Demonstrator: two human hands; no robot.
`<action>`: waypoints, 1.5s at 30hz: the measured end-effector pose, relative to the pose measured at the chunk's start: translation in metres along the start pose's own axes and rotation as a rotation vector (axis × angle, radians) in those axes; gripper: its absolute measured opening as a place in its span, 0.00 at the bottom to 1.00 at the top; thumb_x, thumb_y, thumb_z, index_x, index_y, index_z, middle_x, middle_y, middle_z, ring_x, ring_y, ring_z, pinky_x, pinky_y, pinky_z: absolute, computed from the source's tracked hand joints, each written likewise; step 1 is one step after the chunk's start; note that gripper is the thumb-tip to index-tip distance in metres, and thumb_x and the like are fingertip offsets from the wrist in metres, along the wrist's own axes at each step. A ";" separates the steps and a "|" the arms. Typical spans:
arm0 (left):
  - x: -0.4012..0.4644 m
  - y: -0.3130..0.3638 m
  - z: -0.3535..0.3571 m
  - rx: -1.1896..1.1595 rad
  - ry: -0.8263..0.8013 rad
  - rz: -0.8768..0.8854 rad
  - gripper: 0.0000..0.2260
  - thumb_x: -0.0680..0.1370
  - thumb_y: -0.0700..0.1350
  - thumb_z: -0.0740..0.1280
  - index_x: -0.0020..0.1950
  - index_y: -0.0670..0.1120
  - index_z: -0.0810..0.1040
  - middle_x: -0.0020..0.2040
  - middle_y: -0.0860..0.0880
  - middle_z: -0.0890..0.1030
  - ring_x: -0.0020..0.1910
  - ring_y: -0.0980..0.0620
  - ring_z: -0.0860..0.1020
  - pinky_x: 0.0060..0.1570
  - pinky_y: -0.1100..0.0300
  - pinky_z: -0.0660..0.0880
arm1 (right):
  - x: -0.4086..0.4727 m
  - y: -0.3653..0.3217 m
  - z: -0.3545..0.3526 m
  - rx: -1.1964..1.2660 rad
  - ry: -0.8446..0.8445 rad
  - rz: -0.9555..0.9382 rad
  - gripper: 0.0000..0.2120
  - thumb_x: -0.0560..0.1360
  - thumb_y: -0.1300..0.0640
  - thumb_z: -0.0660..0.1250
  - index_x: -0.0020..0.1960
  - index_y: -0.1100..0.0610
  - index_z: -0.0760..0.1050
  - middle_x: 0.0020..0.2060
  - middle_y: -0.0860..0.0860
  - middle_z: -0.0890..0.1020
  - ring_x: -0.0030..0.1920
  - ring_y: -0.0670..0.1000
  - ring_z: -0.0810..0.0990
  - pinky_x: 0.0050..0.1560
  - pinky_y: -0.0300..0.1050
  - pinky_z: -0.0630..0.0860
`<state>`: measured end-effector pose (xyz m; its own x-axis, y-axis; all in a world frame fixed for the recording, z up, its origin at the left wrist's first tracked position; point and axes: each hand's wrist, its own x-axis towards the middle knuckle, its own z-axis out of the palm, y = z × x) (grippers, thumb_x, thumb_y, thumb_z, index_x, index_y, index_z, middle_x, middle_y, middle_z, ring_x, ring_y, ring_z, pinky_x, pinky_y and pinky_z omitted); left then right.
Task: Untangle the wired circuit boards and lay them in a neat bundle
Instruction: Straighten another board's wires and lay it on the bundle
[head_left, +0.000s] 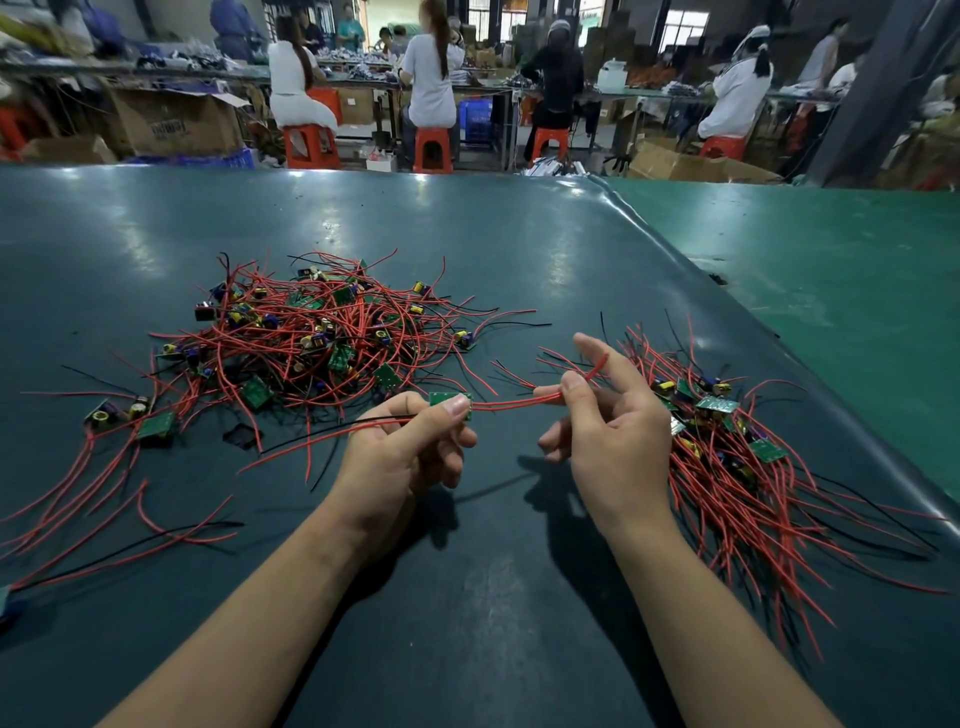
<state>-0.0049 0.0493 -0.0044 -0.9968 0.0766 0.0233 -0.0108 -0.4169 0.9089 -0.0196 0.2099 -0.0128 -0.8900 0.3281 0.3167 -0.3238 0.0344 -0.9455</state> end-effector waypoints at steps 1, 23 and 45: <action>0.000 0.000 0.000 0.003 -0.002 0.001 0.12 0.67 0.44 0.70 0.24 0.50 0.74 0.29 0.47 0.78 0.23 0.55 0.71 0.24 0.65 0.69 | 0.000 0.000 0.000 0.020 0.000 0.005 0.14 0.80 0.63 0.63 0.54 0.44 0.77 0.34 0.54 0.83 0.23 0.51 0.77 0.23 0.39 0.73; 0.001 -0.003 -0.003 -0.037 -0.009 -0.007 0.10 0.68 0.44 0.71 0.28 0.49 0.74 0.30 0.46 0.79 0.22 0.54 0.70 0.22 0.65 0.68 | -0.013 -0.004 0.014 0.293 -0.415 0.497 0.15 0.68 0.45 0.69 0.46 0.56 0.78 0.33 0.51 0.81 0.22 0.47 0.73 0.20 0.36 0.67; 0.005 0.001 -0.011 -0.100 0.101 0.042 0.11 0.69 0.48 0.70 0.37 0.46 0.69 0.30 0.50 0.76 0.23 0.56 0.67 0.25 0.64 0.64 | 0.016 -0.007 -0.013 0.440 0.112 0.362 0.09 0.81 0.61 0.62 0.42 0.57 0.74 0.26 0.50 0.74 0.20 0.44 0.66 0.20 0.33 0.60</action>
<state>-0.0113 0.0394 -0.0083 -0.9994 -0.0321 0.0137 0.0280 -0.5065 0.8618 -0.0270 0.2267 -0.0018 -0.9372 0.3447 -0.0533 -0.1297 -0.4863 -0.8641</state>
